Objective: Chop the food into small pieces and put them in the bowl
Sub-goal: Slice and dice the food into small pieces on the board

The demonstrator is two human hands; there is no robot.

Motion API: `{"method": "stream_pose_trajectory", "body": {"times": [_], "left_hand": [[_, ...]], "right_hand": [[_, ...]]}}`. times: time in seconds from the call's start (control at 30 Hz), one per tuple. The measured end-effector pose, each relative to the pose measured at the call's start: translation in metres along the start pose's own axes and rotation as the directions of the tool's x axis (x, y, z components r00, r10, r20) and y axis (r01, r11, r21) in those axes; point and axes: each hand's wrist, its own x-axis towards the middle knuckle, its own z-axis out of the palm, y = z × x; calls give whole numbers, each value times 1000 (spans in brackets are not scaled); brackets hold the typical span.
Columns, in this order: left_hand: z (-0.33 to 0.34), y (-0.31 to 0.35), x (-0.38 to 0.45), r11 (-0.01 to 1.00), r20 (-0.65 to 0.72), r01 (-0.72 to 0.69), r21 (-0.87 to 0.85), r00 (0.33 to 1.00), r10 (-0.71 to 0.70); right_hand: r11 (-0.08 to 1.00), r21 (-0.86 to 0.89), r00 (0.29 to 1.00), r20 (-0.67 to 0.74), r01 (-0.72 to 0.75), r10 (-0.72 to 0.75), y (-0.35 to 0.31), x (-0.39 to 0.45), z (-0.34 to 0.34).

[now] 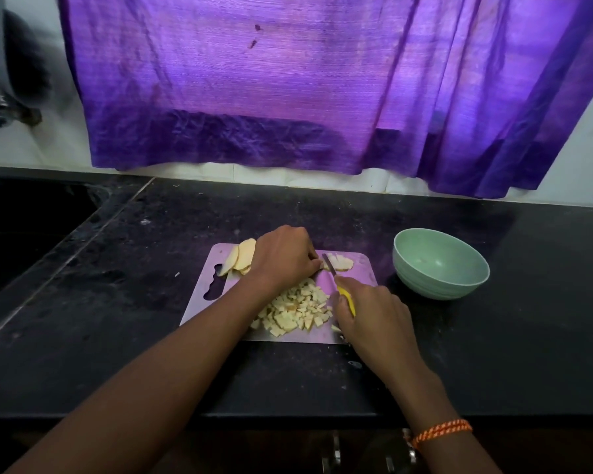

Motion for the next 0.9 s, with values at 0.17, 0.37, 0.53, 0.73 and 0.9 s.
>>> {"method": "stream_pose_trajectory", "body": {"times": [0.17,0.37,0.53,0.73,0.9], "left_hand": [[0,2,-1,999,-18,23,35,1000,-23],[-5,-3,0,1000,15,-7,29,1000,7],[-12,-14,4,1000,0,0,7,1000,0],[-12,-13,2,1000,11,-19,-3,1000,20],[-10,-7,-2,1000,-18,-9,1,1000,9]], "right_hand": [[999,36,1000,0,-15,15,9,-24,-4],[995,98,998,-57,-32,38,13,-31,-3],[995,91,998,-52,-36,41,1,-8,-4],[999,32,1000,-17,1,0,-1,11,5],[1000,3,1000,4,20,-20,-3,11,4]]}}
